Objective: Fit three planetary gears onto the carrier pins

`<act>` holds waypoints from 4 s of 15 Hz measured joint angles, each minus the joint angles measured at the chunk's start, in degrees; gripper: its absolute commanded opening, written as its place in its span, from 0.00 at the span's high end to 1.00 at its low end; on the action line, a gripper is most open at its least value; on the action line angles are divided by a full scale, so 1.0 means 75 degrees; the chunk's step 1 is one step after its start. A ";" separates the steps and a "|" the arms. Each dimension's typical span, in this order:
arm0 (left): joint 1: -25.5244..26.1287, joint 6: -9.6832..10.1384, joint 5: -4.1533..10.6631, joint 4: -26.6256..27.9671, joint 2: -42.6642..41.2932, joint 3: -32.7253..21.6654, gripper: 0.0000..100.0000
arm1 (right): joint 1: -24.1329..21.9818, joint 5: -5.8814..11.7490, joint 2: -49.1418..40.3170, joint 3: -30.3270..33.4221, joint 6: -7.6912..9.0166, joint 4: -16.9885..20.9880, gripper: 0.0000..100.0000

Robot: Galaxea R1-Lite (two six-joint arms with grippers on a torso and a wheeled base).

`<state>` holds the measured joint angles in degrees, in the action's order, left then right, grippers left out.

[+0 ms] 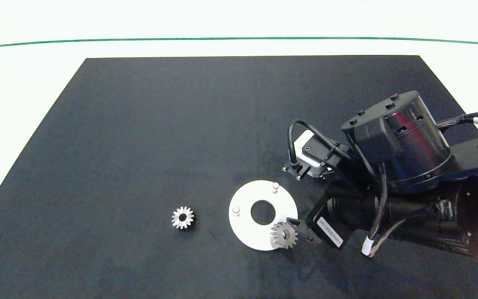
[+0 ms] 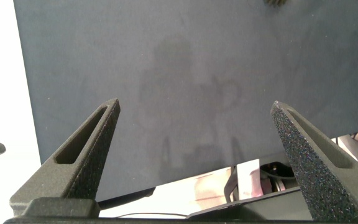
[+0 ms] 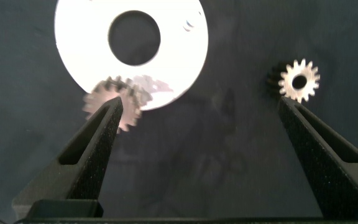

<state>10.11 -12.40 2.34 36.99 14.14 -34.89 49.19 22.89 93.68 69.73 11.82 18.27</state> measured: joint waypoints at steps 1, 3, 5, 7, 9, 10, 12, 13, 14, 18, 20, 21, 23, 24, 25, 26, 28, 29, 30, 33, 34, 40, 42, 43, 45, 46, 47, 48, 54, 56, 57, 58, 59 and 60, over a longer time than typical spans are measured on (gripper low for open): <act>0.0000 -0.0003 0.0000 -0.0003 -0.0015 0.0000 0.00 | -0.0057 -0.0003 0.0015 -0.0065 -0.0002 0.0000 0.00; 0.0003 0.0000 0.0000 -0.0003 -0.0034 0.0000 0.00 | -0.0098 -0.0007 0.0049 -0.0132 -0.0011 -0.0016 0.00; 0.0003 -0.0003 0.0000 -0.0003 -0.0042 0.0000 0.00 | -0.0094 -0.0010 0.0085 -0.0132 -0.0015 -0.0026 0.00; 0.0011 0.0000 0.0000 -0.0003 -0.0046 0.0000 0.00 | -0.0080 -0.0010 0.0114 -0.0128 -0.0046 -0.0026 0.00; 0.0011 -0.0003 0.0000 -0.0003 -0.0052 0.0000 0.00 | -0.0072 -0.0018 0.0158 -0.0137 -0.0067 -0.0037 0.00; 0.0011 -0.0003 -0.0003 -0.0003 -0.0052 0.0000 0.00 | -0.0065 -0.0021 0.0189 -0.0137 -0.0072 -0.0046 0.00; 0.0015 0.0000 0.0000 -0.0003 -0.0055 0.0000 0.00 | -0.0059 -0.0033 0.0247 -0.0117 -0.0075 -0.0060 0.00; 0.0015 0.0000 0.0000 -0.0003 -0.0055 0.0000 0.00 | -0.0059 -0.0036 0.0283 -0.0114 -0.0086 -0.0073 0.00; 0.0015 0.0000 0.0000 -0.0003 -0.0067 0.0000 0.00 | -0.0065 -0.0042 0.0320 -0.0106 -0.0086 -0.0081 0.00; 0.0052 0.0000 -0.0003 0.0007 -0.0127 0.0008 0.00 | -0.0068 -0.0062 0.0481 -0.0007 -0.0089 -0.0099 0.00; 0.0158 0.0000 0.0000 0.0008 -0.0159 0.0011 0.00 | -0.0073 -0.0073 0.0600 0.0137 -0.0086 -0.0096 0.00; 0.0180 -0.0003 0.0000 0.0015 -0.0174 0.0015 0.00 | -0.0073 -0.0080 0.0653 0.0202 -0.0089 -0.0096 0.00; 0.0195 0.0000 -0.0003 0.0132 -0.0200 0.0026 0.00 | -0.0072 -0.0076 0.0738 0.0294 -0.0089 -0.0093 0.00; 0.0215 0.0000 0.0000 0.0169 -0.0211 0.0023 0.00 | -0.0073 -0.0073 0.0757 0.0314 -0.0086 -0.0093 0.00; 0.0224 0.0000 -0.0003 0.0166 -0.0218 0.0008 0.00 | -0.0109 -0.0073 0.0743 0.0327 -0.0081 -0.0086 0.00; 0.0232 0.0000 0.0000 0.0163 -0.0221 0.0003 0.00 | -0.0182 -0.0070 0.0710 0.0328 -0.0070 -0.0075 0.00; 0.0236 -0.0003 0.0000 0.0166 -0.0244 0.0003 0.00 | -0.0543 -0.0073 0.0484 0.0328 -0.0044 -0.0044 0.00; 0.0236 0.0000 0.0000 0.0163 -0.0258 0.0003 0.00 | -0.0826 -0.0085 0.0349 0.0312 -0.0049 -0.0031 0.00; 0.0236 0.0000 0.0000 0.0163 -0.0276 0.0003 0.00 | -0.1161 -0.0172 0.0203 0.0254 -0.0093 -0.0031 0.00; 0.0236 0.0000 0.0000 0.0169 -0.0338 0.0000 0.00 | -0.1959 -0.1169 -0.0210 -0.0291 -0.0832 -0.0070 0.00; 0.0232 -0.0003 0.0000 0.0176 -0.0375 0.0000 0.00 | -0.2167 -0.1435 -0.0323 -0.0440 -0.0964 -0.0089 0.00; 0.0213 0.0000 0.0000 0.0239 -0.0465 -0.0070 0.00 | -0.2883 -0.1734 -0.0320 -0.0514 -0.0961 -0.0824 0.00; 0.0210 0.0000 0.0000 0.0242 -0.0468 -0.0102 0.00 | -0.2898 -0.1738 -0.0088 -0.0400 -0.0970 -0.0897 0.00; 0.0210 0.0000 0.0000 0.0254 -0.0486 -0.0111 0.00 | -0.2887 -0.1752 0.0047 -0.0371 -0.0970 -0.1011 0.00; 0.0221 0.0000 0.0000 0.0254 -0.0538 -0.0117 0.00 | -0.2840 -0.1773 0.0297 -0.0353 -0.0964 -0.1294 0.00; 0.0224 -0.0003 0.0000 0.0257 -0.0553 -0.0117 0.00 | -0.2822 -0.1778 0.0405 -0.0346 -0.0959 -0.1419 0.00; 0.0232 -0.0003 0.0000 0.0254 -0.0562 -0.0117 0.00 | -0.2818 -0.1781 0.0510 -0.0345 -0.0949 -0.1551 0.00; 0.0232 -0.0003 0.0000 0.0257 -0.0562 -0.0119 0.00 | -0.2815 -0.1785 0.0606 -0.0341 -0.0946 -0.1599 0.00; 0.0236 -0.0003 0.0000 0.0250 -0.0523 -0.0122 0.00 | -0.2825 -0.1814 0.1102 -0.0033 -0.0956 -0.1650 0.10; 0.0236 -0.0003 0.0000 0.0247 -0.0501 -0.0128 0.00 | -0.2822 -0.1819 0.1177 0.0008 -0.0961 -0.1637 0.13; 0.0236 0.0000 0.0000 0.0245 -0.0494 -0.0128 0.00 | -0.2822 -0.1816 0.1198 0.0015 -0.0956 -0.1637 0.16; 0.0236 0.0000 0.0000 0.0245 -0.0489 -0.0125 0.00 | -0.2822 -0.1816 0.1209 0.0015 -0.0952 -0.1635 0.18; 0.0239 -0.0007 0.0000 0.0245 -0.0483 -0.0122 0.00 | -0.2822 -0.1804 0.1213 0.0018 -0.0944 -0.1617 0.19; 0.0244 -0.0008 0.0000 0.0245 -0.0478 -0.0122 0.00 | -0.2822 -0.1799 0.1209 0.0020 -0.0941 -0.1611 0.22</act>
<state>11.93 -12.46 2.34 38.83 10.56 -35.80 28.03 9.40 102.75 69.88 4.77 6.19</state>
